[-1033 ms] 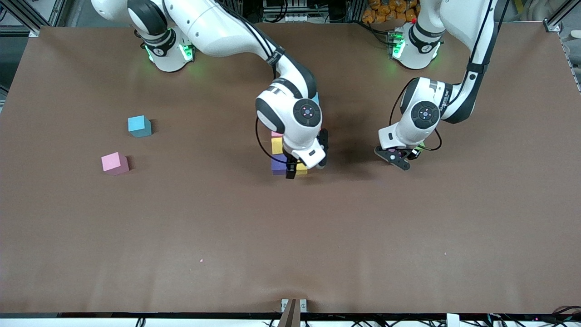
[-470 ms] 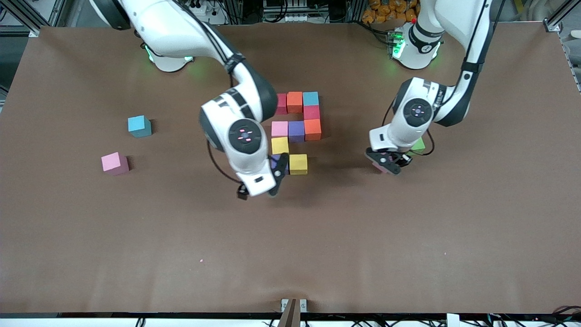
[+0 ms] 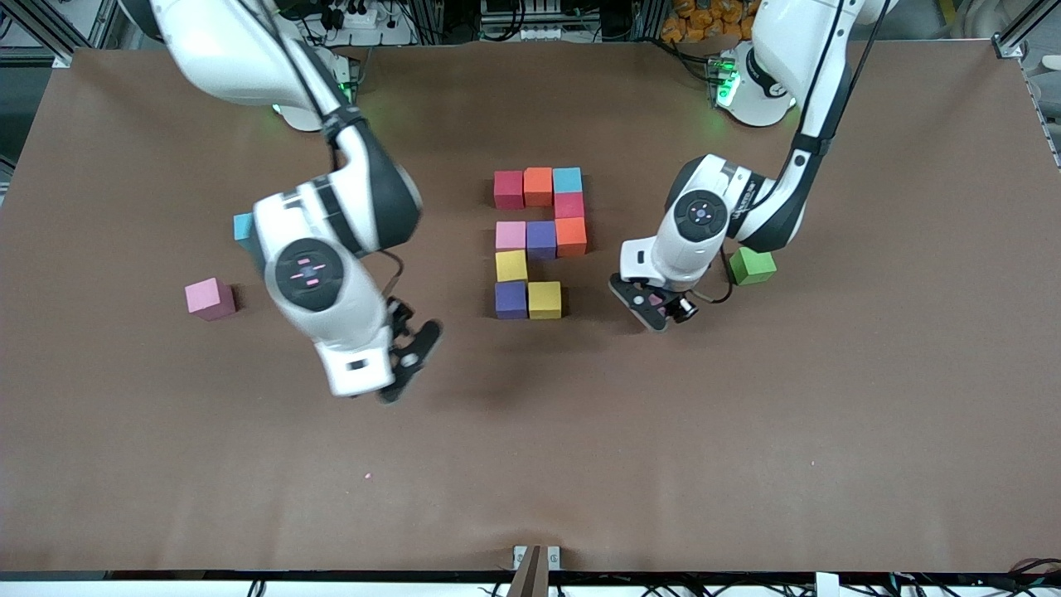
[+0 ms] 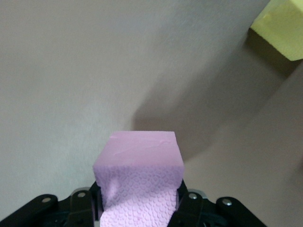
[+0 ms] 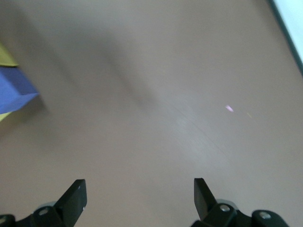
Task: Form number 2 with 11 blocks
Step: 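Lower the pink cube beside yellow with the left gripper while the right gripper withdraws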
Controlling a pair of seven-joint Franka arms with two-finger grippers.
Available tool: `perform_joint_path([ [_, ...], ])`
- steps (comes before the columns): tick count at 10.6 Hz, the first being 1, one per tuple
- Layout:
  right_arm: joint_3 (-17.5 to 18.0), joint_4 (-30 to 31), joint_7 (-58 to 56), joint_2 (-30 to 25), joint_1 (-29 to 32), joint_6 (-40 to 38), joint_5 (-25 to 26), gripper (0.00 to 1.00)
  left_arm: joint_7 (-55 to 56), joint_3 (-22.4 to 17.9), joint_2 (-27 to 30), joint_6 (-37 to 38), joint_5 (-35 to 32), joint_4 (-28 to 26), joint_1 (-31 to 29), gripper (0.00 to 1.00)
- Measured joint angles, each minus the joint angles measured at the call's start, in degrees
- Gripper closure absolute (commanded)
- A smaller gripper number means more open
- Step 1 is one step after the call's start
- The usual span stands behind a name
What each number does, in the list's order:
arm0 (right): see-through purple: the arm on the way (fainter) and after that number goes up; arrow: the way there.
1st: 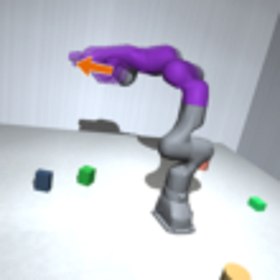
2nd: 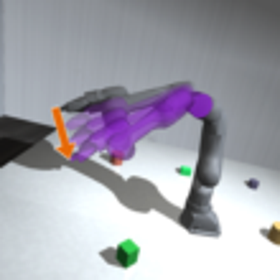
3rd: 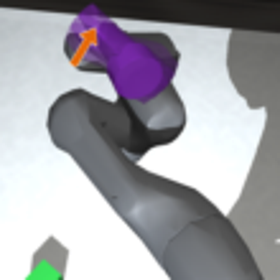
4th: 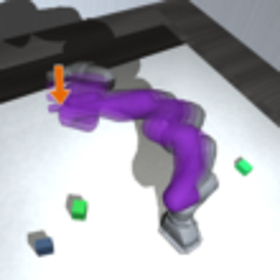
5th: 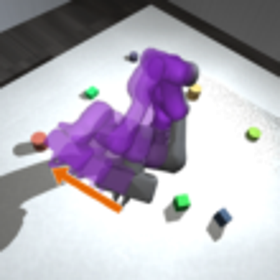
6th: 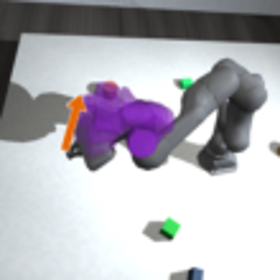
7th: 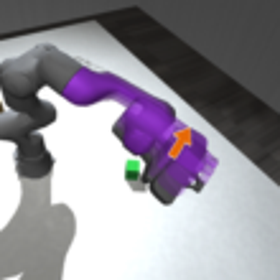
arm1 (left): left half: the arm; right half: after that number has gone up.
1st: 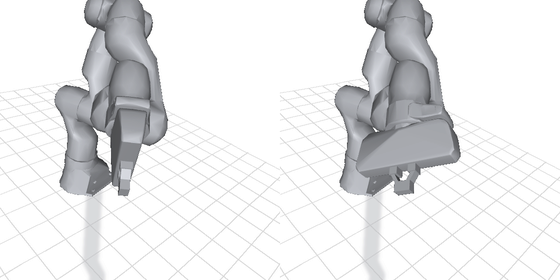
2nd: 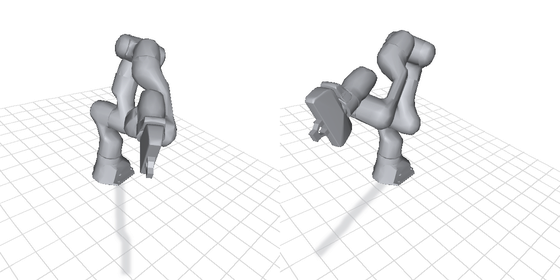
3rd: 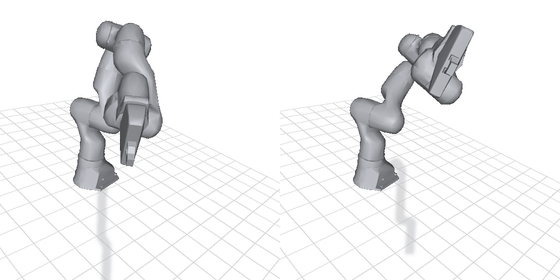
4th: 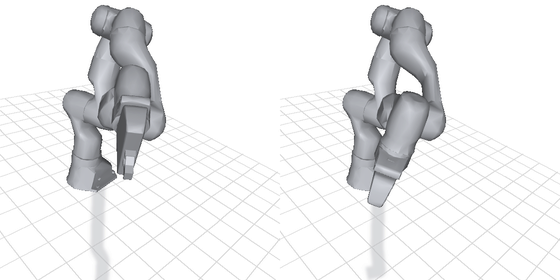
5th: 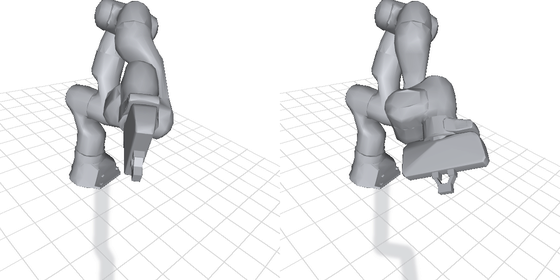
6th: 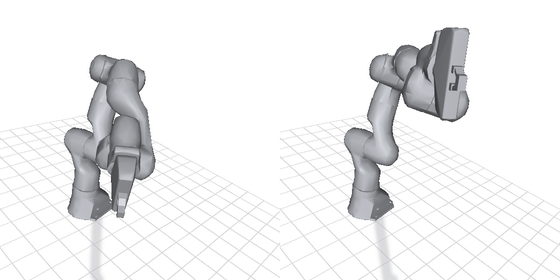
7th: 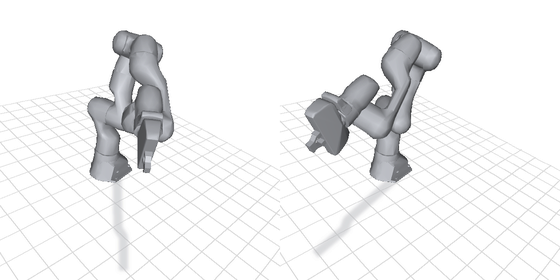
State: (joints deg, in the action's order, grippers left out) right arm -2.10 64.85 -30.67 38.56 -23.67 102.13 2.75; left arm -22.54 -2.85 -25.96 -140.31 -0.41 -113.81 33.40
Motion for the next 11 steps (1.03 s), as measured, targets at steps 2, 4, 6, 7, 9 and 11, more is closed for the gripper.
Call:
perform_joint_path([
  [2,-0.03,-0.02,3.49,-0.87,5.61,-0.46,-1.01,0.00,-4.77,0.36,-1.84,0.03,-0.01,2.54,0.61,0.54],
  [4,-0.06,0.00,11.64,-2.33,9.64,-4.15,-1.61,0.00,-7.01,0.53,-3.58,1.27,-0.02,5.28,2.54,0.54],
  [6,-0.17,0.58,20.77,-2.70,10.52,-5.12,-1.62,0.00,-8.45,0.68,-5.42,4.89,-0.03,9.23,4.67,0.54],
  [7,-0.25,1.33,22.86,-2.73,10.96,-5.18,-1.63,0.00,-9.37,0.86,-6.48,6.65,-0.03,11.40,5.43,0.54],
  [9,-0.37,4.65,25.11,-3.54,12.35,-4.89,-1.83,0.00,-10.79,1.55,-8.64,7.62,-0.04,14.02,5.94,0.54],
  [11,-0.44,12.64,25.79,-6.88,13.97,0.16,-1.96,0.00,-12.90,2.18,-10.16,7.63,-0.04,15.08,5.97,0.54],
])
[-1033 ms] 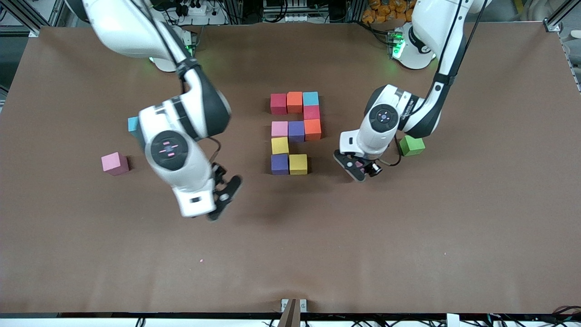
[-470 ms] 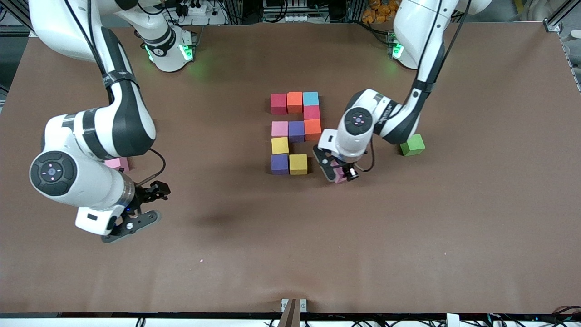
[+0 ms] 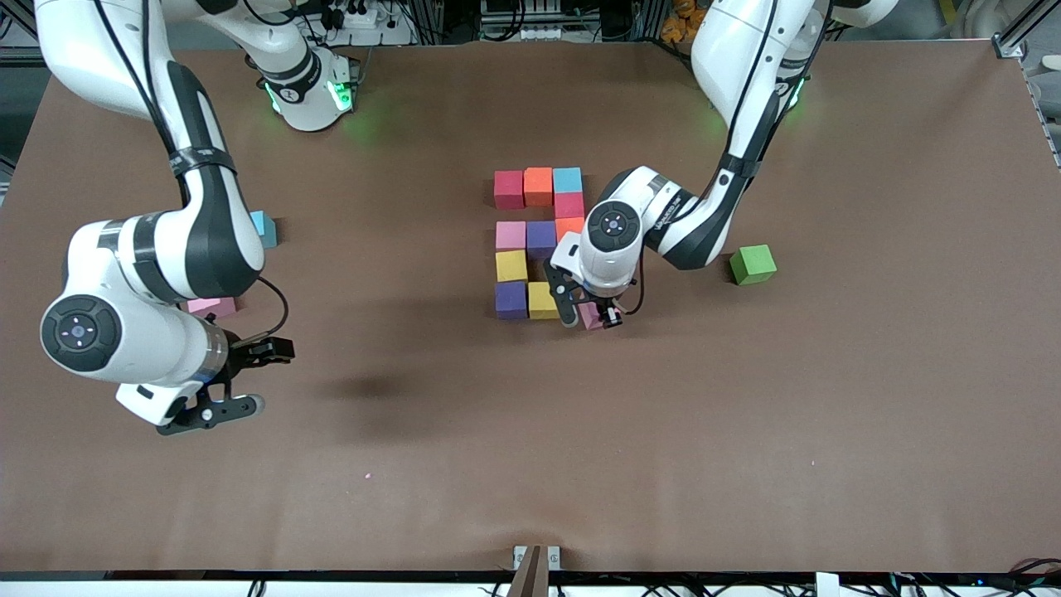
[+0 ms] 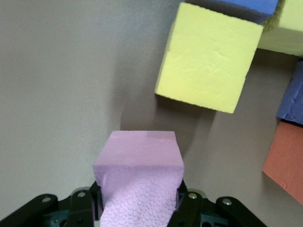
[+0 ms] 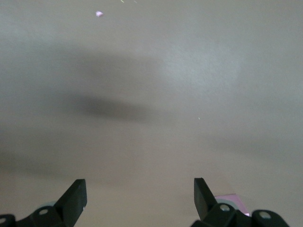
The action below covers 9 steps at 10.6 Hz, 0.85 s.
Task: Form number 2 with 11 blocks
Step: 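Lower the pink cube beside yellow with the left gripper while the right gripper withdraws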
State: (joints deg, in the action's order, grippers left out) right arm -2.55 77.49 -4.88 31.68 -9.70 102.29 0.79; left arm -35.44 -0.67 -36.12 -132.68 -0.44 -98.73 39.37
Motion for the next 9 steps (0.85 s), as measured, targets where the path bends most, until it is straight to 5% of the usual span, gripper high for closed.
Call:
perform_joint_path([
  [4,0.01,23.17,0.31,-14.54,0.41,8.13,-0.10,0.00,-1.12,0.39,-0.57,0.43,-0.09,0.48,1.53,0.54],
  [9,-0.24,34.47,0.82,-27.21,1.91,9.19,-0.10,0.00,-1.56,0.38,-1.27,0.71,-0.83,0.89,1.90,0.54],
])
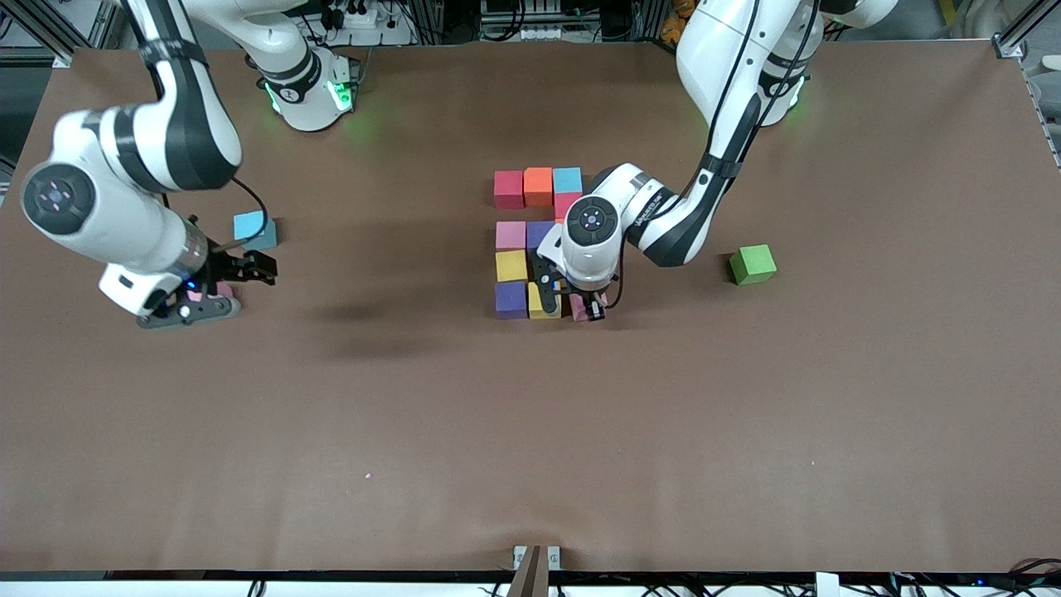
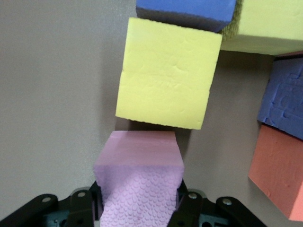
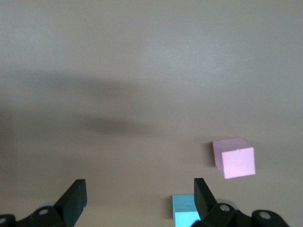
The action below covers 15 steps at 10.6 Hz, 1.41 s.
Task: Form number 2 with 11 blocks
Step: 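Lower the pink cube beside yellow with the left gripper while the right gripper withdraws, then set the pink cube at the shape's end and open the left gripper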
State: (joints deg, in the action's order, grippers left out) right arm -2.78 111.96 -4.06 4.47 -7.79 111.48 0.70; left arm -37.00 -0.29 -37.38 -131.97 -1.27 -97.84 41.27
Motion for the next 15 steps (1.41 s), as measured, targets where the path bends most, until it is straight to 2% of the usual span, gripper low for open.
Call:
perform_joint_path([
  [3,-0.01,-0.27,-0.05,-4.63,3.77,-0.58,0.00,0.00,-0.05,0.00,-0.35,0.25,-1.61,0.49,0.84,0.54],
  [5,0.17,-4.63,-0.02,-6.53,3.99,-6.47,-0.01,0.00,-0.05,0.00,-0.43,0.29,-2.70,0.52,1.27,0.54],
  [9,0.60,-13.38,0.07,-7.13,4.01,-12.46,-3.12,0.00,-0.05,0.00,-0.62,0.40,-2.94,0.77,1.45,0.54],
  [12,0.50,-14.78,2.34,-7.06,6.29,-13.90,-4.89,0.00,-0.05,0.00,-0.98,0.60,-2.96,1.39,1.75,0.54],
  [15,0.66,-18.44,5.07,-6.98,7.29,-18.75,-4.94,0.00,-0.05,0.00,-1.51,0.71,-2.96,2.25,1.99,0.54],
])
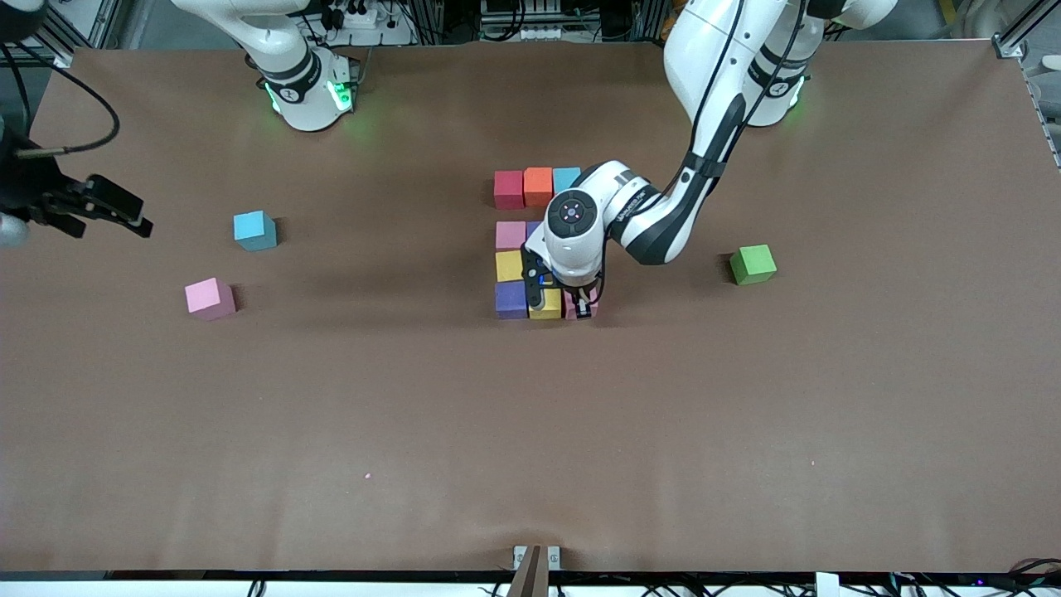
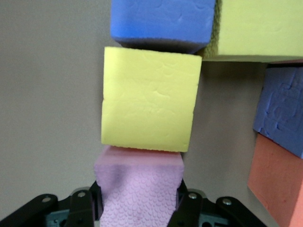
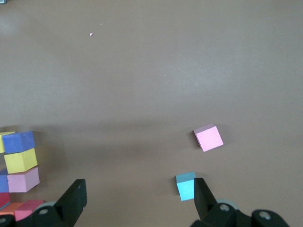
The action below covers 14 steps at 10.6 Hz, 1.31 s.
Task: Form number 2 with 11 blocks
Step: 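Set the pink cube at the shape's end and open the left gripper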
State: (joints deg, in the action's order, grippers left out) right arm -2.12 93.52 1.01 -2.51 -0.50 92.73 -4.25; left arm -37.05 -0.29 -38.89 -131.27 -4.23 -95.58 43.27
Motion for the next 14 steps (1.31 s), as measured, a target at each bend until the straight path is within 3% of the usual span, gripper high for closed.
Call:
perform_joint_path([
  [3,1.70,-0.71,-1.43,0.13,0.46,-0.96,3.36,0.00,0.00,0.00,-0.21,0.27,0.00,0.36,0.04,0.53],
  [6,6.97,-0.77,-2.28,0.16,5.61,-0.91,4.27,0.00,0.00,-0.01,-0.31,0.42,0.00,0.55,0.12,0.44],
  [7,7.31,-0.86,-2.39,0.16,5.92,-0.40,4.36,0.00,0.00,-0.01,-0.36,0.42,0.00,0.65,0.32,0.25],
  [8,7.41,-0.93,-2.46,0.17,5.95,0.74,4.36,0.00,0.00,-0.01,-0.43,0.42,0.00,0.73,0.56,0.00],
  [14,7.53,-0.94,-6.09,0.38,6.24,1.13,4.36,0.00,0.00,0.05,-1.35,0.87,0.00,0.95,0.85,0.00],
])
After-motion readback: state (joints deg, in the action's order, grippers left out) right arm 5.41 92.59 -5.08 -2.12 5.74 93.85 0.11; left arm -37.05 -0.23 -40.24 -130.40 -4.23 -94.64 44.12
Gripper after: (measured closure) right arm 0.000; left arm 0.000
